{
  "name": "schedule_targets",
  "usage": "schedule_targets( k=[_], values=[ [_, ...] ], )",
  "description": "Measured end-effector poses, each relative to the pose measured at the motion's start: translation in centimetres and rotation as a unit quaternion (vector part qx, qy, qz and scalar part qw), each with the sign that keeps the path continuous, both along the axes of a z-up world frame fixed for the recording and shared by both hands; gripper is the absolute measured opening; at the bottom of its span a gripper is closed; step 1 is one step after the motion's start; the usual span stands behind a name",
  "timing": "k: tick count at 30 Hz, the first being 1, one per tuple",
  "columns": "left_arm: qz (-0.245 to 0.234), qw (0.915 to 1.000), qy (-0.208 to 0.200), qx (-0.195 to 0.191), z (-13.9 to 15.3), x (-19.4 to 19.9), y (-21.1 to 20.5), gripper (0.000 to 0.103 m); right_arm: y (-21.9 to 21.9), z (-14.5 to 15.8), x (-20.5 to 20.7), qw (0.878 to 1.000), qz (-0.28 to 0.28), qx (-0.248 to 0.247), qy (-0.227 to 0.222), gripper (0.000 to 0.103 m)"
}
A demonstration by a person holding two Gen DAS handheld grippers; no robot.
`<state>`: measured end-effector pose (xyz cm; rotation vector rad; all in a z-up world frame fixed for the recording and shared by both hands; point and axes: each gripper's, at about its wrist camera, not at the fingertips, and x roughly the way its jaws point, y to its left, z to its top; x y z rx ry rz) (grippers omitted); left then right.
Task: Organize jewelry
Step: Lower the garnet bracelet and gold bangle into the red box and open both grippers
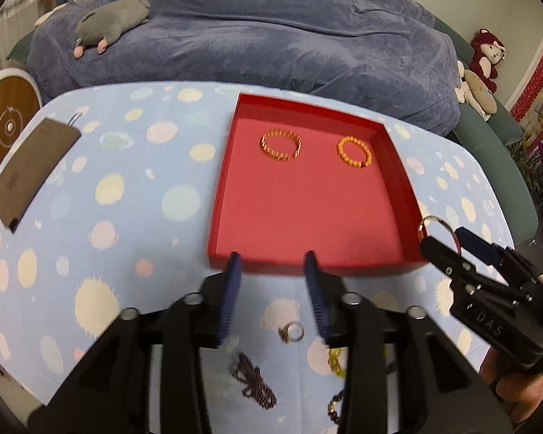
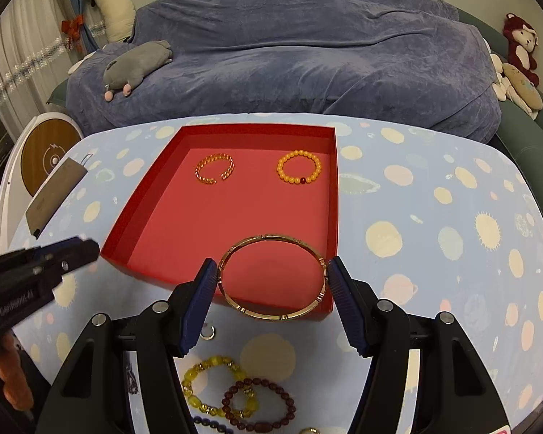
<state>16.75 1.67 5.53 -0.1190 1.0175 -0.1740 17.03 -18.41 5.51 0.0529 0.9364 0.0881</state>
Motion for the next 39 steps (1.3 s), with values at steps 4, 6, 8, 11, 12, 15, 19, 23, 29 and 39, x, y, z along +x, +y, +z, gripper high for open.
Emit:
schedule_targets(
  k=[4, 6, 8, 11, 12, 15, 19, 23, 29, 39],
  values=[
    [0.002, 0.9989, 0.047, 0.001, -3.7, -3.5, 0.2, 0.047, 0.3, -0.8, -1.9, 1.000, 0.002, -0.002, 0.010, 0.060],
    [0.004, 0.9977, 0.068, 0.002, -5.5, -4.6, 0.2, 0.046, 0.5, -1.1, -2.4, 1.000, 0.003, 0.001, 0.016, 0.060],
    [0.008, 0.9965, 0.083, 0.008, -6.8, -5.0, 0.1, 0.044, 0.7, -1.2, -2.9, 1.000, 0.004, -0.001, 0.018, 0.060],
    [0.011, 0.9945, 0.104, -0.004, -7.9, -4.9, 0.3, 0.021, 0.9, -1.3, -3.2, 1.000, 0.005, 0.000, 0.020, 0.060],
    [0.012, 0.9949, 0.100, -0.006, -7.8, -5.0, 0.4, 0.018, 0.9, -1.4, -3.2, 1.000, 0.005, 0.001, 0.020, 0.060],
    [0.003, 0.9951, 0.098, -0.007, -7.6, -4.9, 0.4, 0.012, 1.0, -1.5, -3.0, 1.000, 0.005, 0.003, 0.022, 0.060],
    [0.011, 0.9962, 0.084, -0.021, -6.0, -4.2, 1.1, 0.003, 1.2, -1.3, -2.3, 1.000, 0.009, 0.002, 0.018, 0.060],
    [-0.002, 0.9982, 0.052, -0.031, -2.9, -2.3, 0.9, 0.003, 1.1, -0.9, -0.7, 1.000, 0.012, 0.002, 0.013, 0.060],
    [-0.031, 0.9987, -0.008, -0.039, 2.1, 3.4, -0.9, 0.003, 0.9, 0.0, 3.4, 1.000, 0.010, 0.010, 0.004, 0.060],
    [-0.052, 0.9986, 0.000, -0.014, -0.7, 13.8, -4.3, 0.003, 1.2, -1.7, 11.5, 1.000, 0.016, -0.008, 0.016, 0.060]
  ],
)
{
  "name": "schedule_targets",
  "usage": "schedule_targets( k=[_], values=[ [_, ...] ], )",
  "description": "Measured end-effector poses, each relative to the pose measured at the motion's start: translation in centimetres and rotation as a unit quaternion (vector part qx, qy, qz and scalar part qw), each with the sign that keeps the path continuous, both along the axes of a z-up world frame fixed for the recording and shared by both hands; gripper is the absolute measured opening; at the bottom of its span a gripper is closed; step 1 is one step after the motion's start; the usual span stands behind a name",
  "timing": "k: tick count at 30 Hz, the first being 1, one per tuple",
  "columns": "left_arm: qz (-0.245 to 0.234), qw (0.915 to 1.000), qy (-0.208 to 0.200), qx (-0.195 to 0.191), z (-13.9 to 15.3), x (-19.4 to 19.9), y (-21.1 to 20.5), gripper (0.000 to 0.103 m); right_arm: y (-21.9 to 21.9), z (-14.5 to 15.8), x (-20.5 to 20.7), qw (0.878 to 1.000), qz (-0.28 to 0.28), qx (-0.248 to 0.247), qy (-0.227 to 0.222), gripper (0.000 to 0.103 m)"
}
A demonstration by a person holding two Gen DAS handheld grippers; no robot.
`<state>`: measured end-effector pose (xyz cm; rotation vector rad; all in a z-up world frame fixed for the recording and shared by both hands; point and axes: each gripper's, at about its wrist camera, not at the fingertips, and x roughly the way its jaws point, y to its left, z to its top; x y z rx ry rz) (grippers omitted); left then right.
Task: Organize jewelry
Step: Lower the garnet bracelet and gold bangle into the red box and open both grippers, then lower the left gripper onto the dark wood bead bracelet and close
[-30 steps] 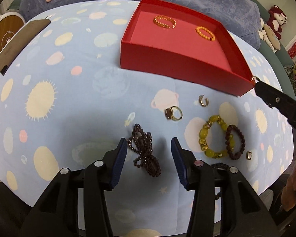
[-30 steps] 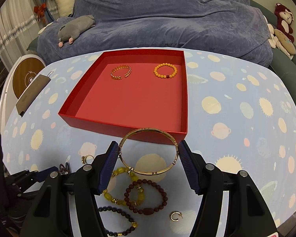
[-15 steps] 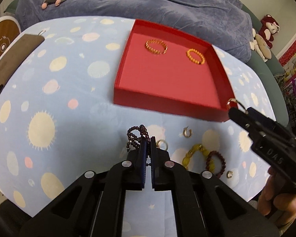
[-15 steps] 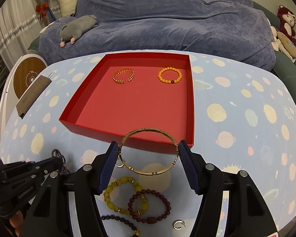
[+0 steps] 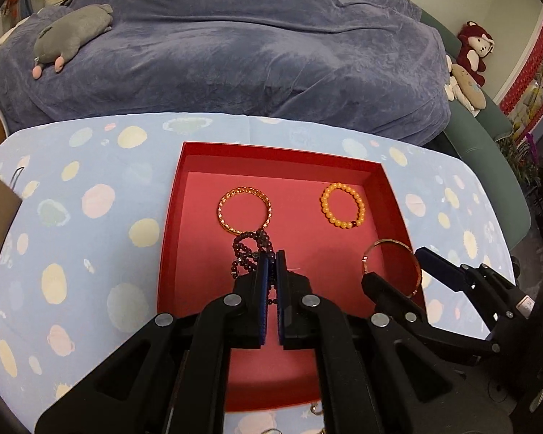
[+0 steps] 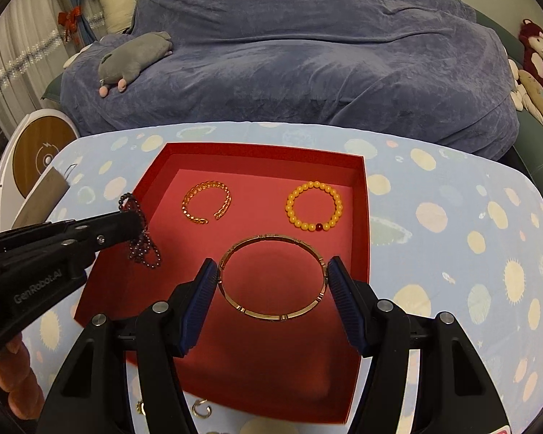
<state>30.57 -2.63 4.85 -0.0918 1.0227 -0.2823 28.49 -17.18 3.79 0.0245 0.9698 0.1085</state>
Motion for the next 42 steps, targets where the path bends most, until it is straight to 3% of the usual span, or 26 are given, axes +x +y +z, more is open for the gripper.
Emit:
schedule_targets(
  k=[8, 9, 13, 19, 26, 30, 36, 42],
  values=[
    [-0.008, 0.9994, 0.021, 0.028, -3.5, 2.6, -0.8, 0.006, 0.2, -2.3, 3.2, 1.000, 0.005, -0.009, 0.021, 0.061],
    [-0.006, 0.9994, 0.016, 0.031, -3.6, 2.7, -0.8, 0.008, 0.1, -2.4, 3.3, 1.000, 0.004, -0.011, 0.019, 0.061],
    [0.019, 0.9993, 0.003, 0.032, -3.4, 3.0, -0.1, 0.041, -0.8, -2.3, 3.5, 1.000, -0.012, -0.007, 0.016, 0.063],
    [0.016, 0.9989, -0.018, 0.039, -1.3, 1.9, 0.3, 0.047, -1.2, -0.4, 2.2, 1.000, -0.012, -0.009, 0.000, 0.064],
    [0.020, 0.9983, -0.039, 0.037, 2.0, -3.1, 0.7, 0.055, -1.6, 2.6, -3.1, 1.000, -0.006, -0.012, -0.018, 0.064],
    [0.025, 0.9979, -0.037, 0.047, 2.4, -7.2, 1.1, 0.058, -2.3, 3.3, -7.5, 0.999, -0.010, -0.025, -0.022, 0.064],
    [0.029, 0.9991, 0.001, 0.033, 0.3, -14.3, 1.7, 0.062, -3.4, 1.9, -14.4, 0.999, -0.021, -0.035, -0.002, 0.064],
    [0.007, 0.9978, 0.028, 0.059, -2.7, -20.2, 0.3, 0.062, -3.9, -0.9, -19.4, 0.998, -0.033, -0.037, 0.032, 0.064]
  ],
)
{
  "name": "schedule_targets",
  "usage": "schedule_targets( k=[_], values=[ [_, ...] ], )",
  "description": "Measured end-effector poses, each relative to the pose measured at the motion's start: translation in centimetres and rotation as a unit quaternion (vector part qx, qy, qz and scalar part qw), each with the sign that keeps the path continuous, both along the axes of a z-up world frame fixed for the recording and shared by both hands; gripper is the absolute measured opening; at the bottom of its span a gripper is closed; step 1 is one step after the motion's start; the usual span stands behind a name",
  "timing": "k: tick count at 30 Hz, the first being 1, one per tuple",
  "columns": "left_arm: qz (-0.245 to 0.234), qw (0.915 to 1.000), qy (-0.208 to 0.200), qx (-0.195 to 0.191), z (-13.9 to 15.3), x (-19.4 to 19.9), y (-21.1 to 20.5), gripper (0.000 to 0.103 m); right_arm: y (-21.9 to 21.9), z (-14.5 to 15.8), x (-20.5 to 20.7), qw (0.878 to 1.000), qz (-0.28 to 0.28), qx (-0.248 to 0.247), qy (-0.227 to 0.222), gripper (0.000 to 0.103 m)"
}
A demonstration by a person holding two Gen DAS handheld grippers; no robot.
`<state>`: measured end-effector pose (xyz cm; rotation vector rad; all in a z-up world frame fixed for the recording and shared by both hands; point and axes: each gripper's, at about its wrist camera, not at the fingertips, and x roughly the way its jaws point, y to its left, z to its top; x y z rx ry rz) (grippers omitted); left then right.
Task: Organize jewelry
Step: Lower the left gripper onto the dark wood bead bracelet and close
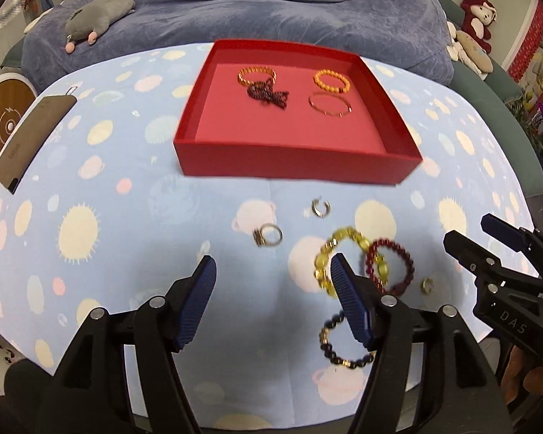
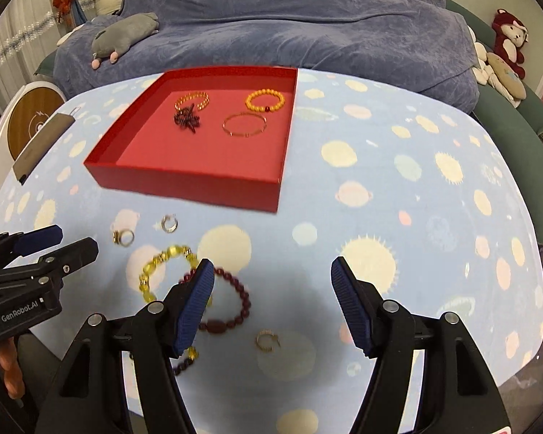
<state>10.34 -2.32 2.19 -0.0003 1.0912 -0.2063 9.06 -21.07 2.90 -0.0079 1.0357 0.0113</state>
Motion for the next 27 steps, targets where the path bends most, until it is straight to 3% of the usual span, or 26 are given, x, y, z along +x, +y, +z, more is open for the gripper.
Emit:
schedule_targets(
  k=[6, 13, 17, 20, 25, 27],
  values=[
    [-0.014, 0.9995, 0.024, 0.015, -2.7, -2.8, -1.5, 0.062, -0.7, -2.5, -2.5, 0.999, -0.021, 0.014, 0.021, 0.064],
    [-0.029, 0.9987, 0.040, 0.015, -4.7, -3.5, -3.1, 0.058, -0.9, -3.4, -3.0, 0.999, -0.028, 0.019, 0.026, 0.064],
    [-0.037, 0.9984, 0.025, 0.035, -4.9, -3.9, -3.5, 0.054, -0.9, -3.6, -2.7, 0.999, -0.029, 0.023, 0.029, 0.065],
    [-0.042, 0.9979, 0.018, 0.045, -4.9, -3.9, -3.3, 0.045, -0.7, -3.8, -2.3, 0.999, -0.027, 0.028, 0.031, 0.065],
    [-0.039, 0.9984, 0.019, 0.037, -4.7, -3.5, -2.1, 0.013, -0.2, -4.2, -1.2, 0.999, -0.022, 0.030, 0.033, 0.063],
    [-0.033, 0.9987, 0.021, 0.034, -4.7, -3.2, -1.5, 0.009, 0.1, -4.5, -0.6, 0.999, -0.017, 0.029, 0.036, 0.061]
  ],
)
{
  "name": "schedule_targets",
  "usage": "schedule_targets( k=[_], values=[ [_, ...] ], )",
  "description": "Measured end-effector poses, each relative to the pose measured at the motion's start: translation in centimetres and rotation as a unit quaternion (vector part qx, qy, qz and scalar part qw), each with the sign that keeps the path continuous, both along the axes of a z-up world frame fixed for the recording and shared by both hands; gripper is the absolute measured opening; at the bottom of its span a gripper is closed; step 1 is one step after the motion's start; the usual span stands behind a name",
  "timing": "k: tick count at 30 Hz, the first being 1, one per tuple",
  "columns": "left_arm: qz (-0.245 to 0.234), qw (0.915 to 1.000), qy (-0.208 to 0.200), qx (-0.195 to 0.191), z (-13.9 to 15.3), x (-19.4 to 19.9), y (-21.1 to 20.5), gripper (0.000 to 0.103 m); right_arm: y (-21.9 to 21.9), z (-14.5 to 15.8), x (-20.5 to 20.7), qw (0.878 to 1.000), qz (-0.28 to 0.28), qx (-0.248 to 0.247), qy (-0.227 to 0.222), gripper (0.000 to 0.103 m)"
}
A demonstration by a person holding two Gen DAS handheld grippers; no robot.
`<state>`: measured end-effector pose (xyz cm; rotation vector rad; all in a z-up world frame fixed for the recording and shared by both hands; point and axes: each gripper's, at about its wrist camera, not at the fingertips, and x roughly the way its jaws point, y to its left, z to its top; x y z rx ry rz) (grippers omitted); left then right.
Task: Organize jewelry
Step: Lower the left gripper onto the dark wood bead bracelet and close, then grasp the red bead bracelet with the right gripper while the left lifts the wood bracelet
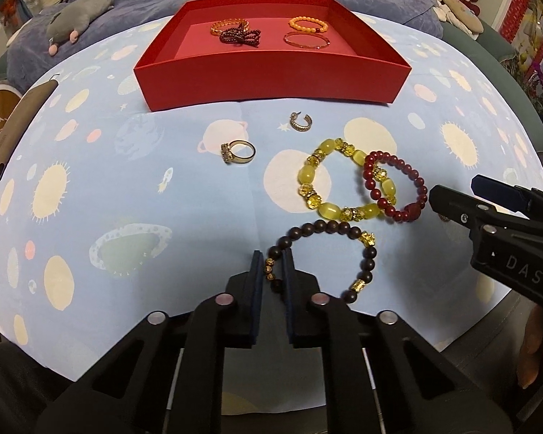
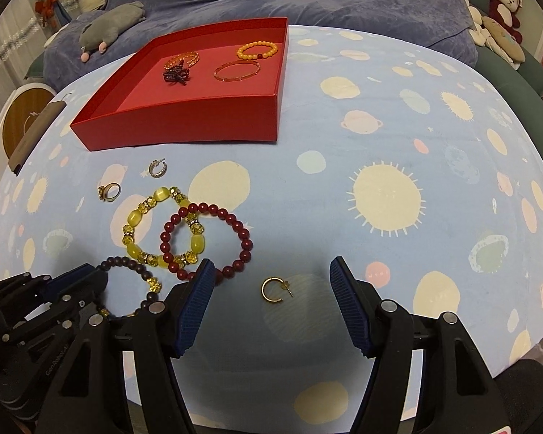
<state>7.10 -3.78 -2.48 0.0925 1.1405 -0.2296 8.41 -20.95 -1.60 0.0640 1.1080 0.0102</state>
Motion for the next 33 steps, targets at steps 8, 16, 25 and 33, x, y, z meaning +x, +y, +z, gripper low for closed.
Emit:
schedule_targets(
  k=[8, 16, 25, 33],
  values=[
    [0.031, 0.9995, 0.003, -0.008, 0.0, 0.7, 1.9, 0.008, 0.7, -1.3, 1.8, 1.000, 0.004, 0.007, 0.017, 0.048],
    [0.037, 0.9992, 0.005, -0.016, -0.1, 0.9, 2.2, 0.008, 1.4, -1.4, 1.9, 1.000, 0.018, -0.011, 0.011, 0.033],
    [0.037, 0.9989, 0.010, -0.029, 0.5, 0.9, 2.4, 0.007, 1.1, -1.1, 1.4, 1.000, 0.024, 0.001, 0.018, 0.007],
    [0.036, 0.9982, 0.006, -0.047, 2.4, 1.2, 2.7, 0.007, 0.0, 2.0, 0.6, 1.000, 0.013, 0.013, -0.008, 0.007]
  ],
)
